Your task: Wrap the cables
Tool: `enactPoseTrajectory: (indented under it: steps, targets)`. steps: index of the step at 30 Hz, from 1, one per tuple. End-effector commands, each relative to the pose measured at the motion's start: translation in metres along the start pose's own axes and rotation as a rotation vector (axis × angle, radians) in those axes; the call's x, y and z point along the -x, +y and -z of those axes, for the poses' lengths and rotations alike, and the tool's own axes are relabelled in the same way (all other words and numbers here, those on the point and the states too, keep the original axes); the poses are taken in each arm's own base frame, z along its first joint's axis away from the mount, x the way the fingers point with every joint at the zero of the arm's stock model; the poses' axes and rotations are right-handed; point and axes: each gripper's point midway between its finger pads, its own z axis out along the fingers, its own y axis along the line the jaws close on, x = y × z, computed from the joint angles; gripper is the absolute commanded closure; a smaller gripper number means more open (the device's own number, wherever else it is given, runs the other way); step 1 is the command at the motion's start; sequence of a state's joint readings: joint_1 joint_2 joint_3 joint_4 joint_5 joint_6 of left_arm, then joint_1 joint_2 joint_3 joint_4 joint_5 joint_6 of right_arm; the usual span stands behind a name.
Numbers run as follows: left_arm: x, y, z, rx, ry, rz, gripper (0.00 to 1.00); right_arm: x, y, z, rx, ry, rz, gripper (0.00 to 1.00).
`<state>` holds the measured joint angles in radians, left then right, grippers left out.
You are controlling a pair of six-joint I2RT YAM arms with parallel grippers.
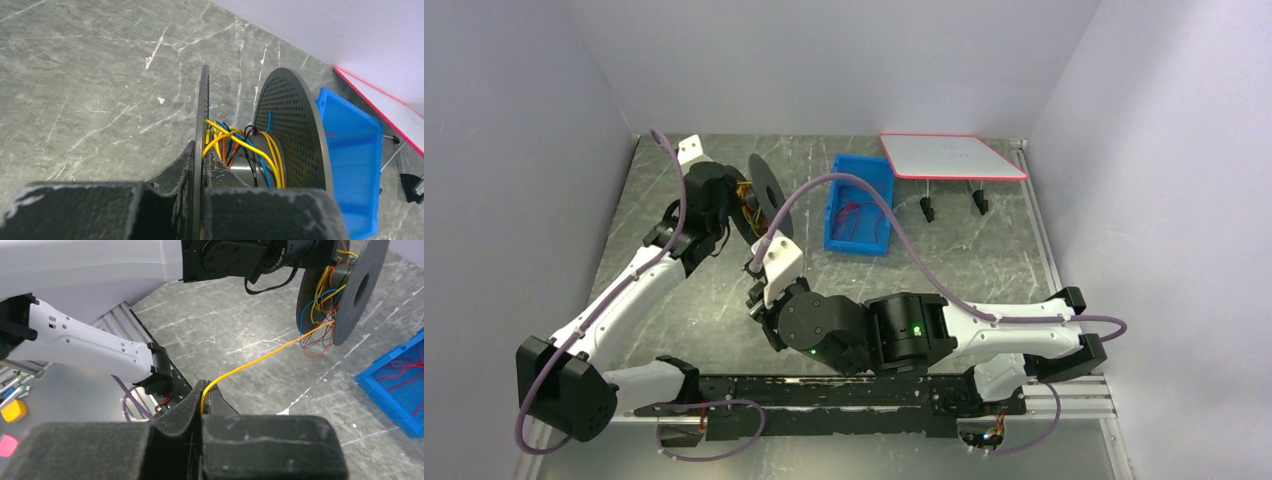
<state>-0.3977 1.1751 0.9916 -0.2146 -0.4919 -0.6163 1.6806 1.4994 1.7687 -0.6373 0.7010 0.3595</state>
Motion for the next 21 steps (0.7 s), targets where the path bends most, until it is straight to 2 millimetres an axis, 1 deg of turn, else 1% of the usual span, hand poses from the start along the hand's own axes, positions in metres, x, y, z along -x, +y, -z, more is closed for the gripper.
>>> enactPoseTrajectory:
  steps: [1,6,9,12,13,15,17,19,21]
  targets:
    - [0.02,-0.015,0.001,-0.006,-0.089,0.003,0.93,0.012,0.019,0.021,0.061,-0.03,0.06,1.0]
    - [-0.003,-0.026,0.01,-0.043,-0.049,-0.055,0.93,0.034,-0.002,0.024,-0.029,-0.078,0.12,1.0]
    - [-0.017,-0.03,0.019,-0.07,-0.027,-0.086,0.93,0.045,-0.019,0.016,-0.04,-0.074,0.149,1.0]
    - [-0.028,-0.034,0.031,-0.092,-0.015,-0.126,0.93,0.053,-0.046,0.004,-0.05,-0.055,0.168,1.0]
    - [-0.032,-0.036,0.035,-0.099,-0.01,-0.144,0.93,0.056,-0.06,-0.001,-0.072,-0.05,0.174,1.0]
    - [-0.04,-0.04,0.044,-0.115,0.001,-0.182,0.93,0.061,-0.077,-0.006,-0.082,-0.043,0.195,1.0]
    - [-0.047,-0.041,0.05,-0.121,0.012,-0.219,0.93,0.064,-0.091,-0.011,-0.08,-0.025,0.209,1.0]
    - [-0.055,-0.039,0.056,-0.128,0.034,-0.251,0.93,0.064,-0.1,-0.017,-0.061,0.012,0.246,1.0]
    - [-0.061,-0.037,0.062,-0.143,0.054,-0.272,0.93,0.06,-0.116,-0.021,-0.091,0.055,0.278,1.0]
